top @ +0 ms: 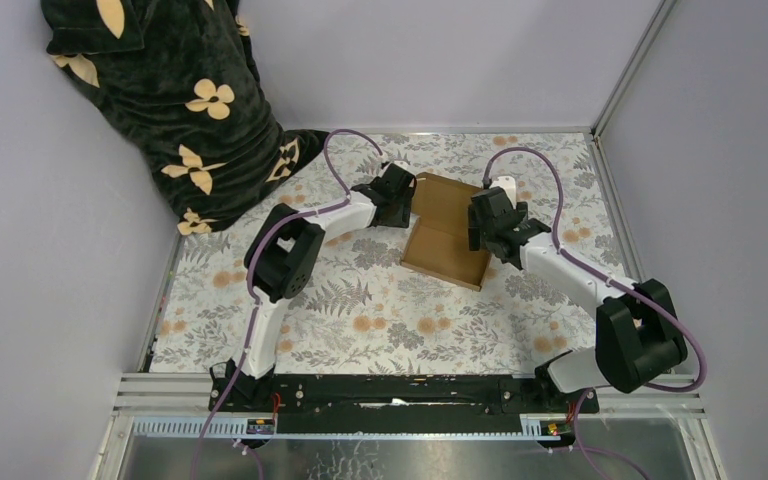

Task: Fold the paper box

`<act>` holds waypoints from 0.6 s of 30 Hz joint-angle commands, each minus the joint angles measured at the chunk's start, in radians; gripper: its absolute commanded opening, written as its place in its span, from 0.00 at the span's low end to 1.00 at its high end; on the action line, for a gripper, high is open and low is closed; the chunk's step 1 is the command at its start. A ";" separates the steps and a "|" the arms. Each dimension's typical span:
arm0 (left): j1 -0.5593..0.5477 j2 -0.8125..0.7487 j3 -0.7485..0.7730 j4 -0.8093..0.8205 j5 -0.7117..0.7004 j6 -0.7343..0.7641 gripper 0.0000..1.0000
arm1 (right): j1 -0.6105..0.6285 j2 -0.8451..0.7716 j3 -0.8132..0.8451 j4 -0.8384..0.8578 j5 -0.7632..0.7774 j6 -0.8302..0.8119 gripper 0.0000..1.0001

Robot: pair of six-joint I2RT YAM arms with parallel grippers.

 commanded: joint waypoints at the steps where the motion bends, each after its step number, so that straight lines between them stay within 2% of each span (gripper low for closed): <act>1: -0.013 0.038 0.024 0.035 -0.012 0.008 0.63 | 0.000 -0.046 -0.001 0.011 -0.012 0.010 0.81; 18: -0.030 0.051 0.009 0.039 -0.040 0.005 0.54 | 0.000 -0.062 -0.016 0.017 -0.031 0.014 0.80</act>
